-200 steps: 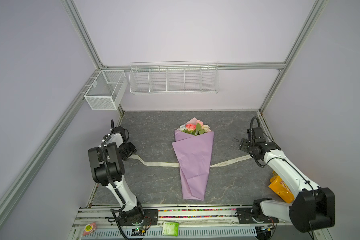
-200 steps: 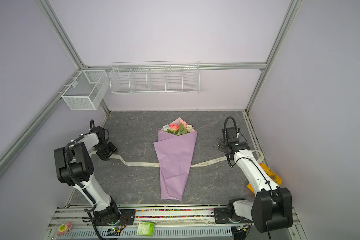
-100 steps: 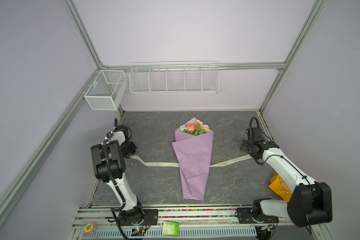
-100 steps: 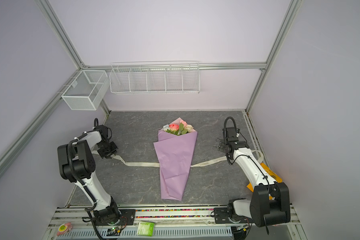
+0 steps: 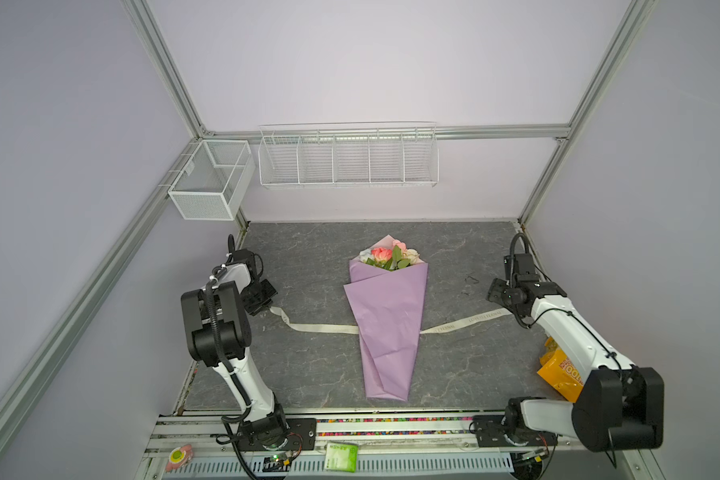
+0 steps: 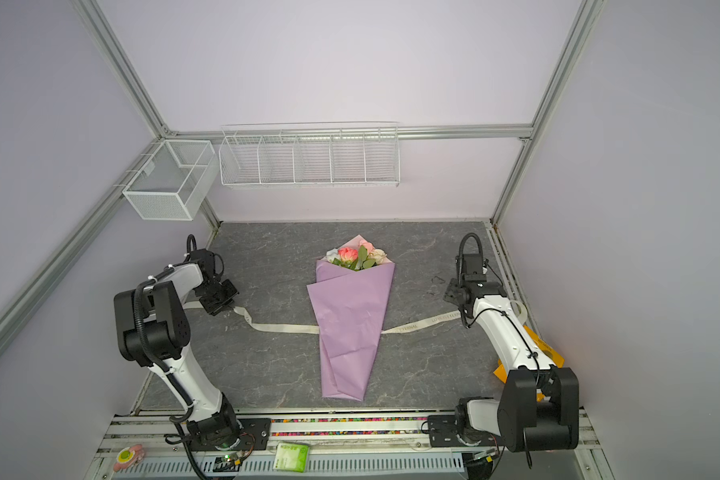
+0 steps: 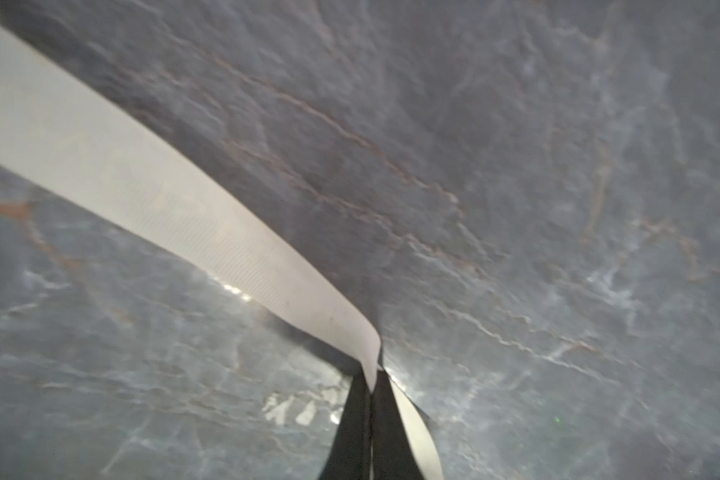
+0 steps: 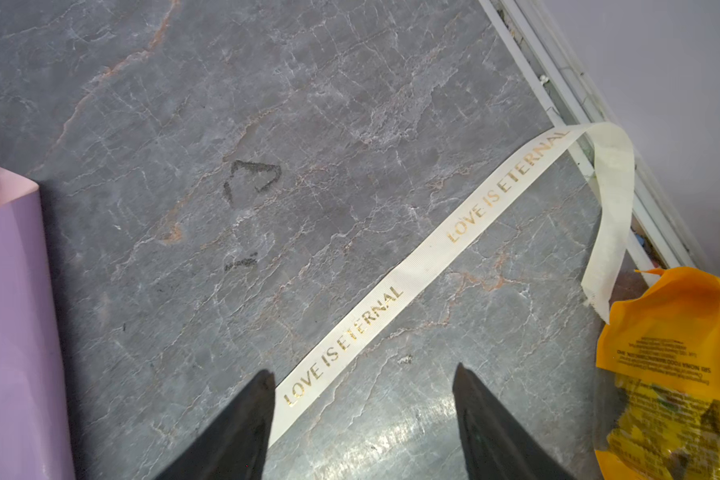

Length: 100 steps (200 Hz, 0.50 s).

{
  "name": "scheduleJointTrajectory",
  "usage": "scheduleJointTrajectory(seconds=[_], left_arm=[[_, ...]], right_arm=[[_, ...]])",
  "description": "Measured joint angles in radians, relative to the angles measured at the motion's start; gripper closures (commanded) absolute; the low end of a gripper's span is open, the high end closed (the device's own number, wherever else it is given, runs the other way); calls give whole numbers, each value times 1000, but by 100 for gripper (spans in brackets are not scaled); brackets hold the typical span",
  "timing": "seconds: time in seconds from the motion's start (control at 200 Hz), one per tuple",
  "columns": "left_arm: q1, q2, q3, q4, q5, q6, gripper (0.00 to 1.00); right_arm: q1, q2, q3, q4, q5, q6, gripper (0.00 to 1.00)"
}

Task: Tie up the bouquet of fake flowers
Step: 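Lift both ribbon ends and pull them outward from the cone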

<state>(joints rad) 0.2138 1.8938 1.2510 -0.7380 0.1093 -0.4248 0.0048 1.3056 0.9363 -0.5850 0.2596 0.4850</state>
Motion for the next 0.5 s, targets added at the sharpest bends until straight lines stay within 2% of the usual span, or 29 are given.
scheduleJointTrajectory(seconds=[0.155,0.26,0.375,0.5], left_arm=[[-14,-122,-80,69,76,-8,100],[-21,-235,-142,131,136,-15,100],[-42,-340,-204,201,211,-14,100],[-69,-379,-230,244,282,-3,100]], right_arm=[[-172,45,2,-3,-144,3,29],[-235,142,35,-38,-191,-10,29],[-250,243,85,-69,-161,-32,27],[-267,311,140,-96,-85,-59,27]])
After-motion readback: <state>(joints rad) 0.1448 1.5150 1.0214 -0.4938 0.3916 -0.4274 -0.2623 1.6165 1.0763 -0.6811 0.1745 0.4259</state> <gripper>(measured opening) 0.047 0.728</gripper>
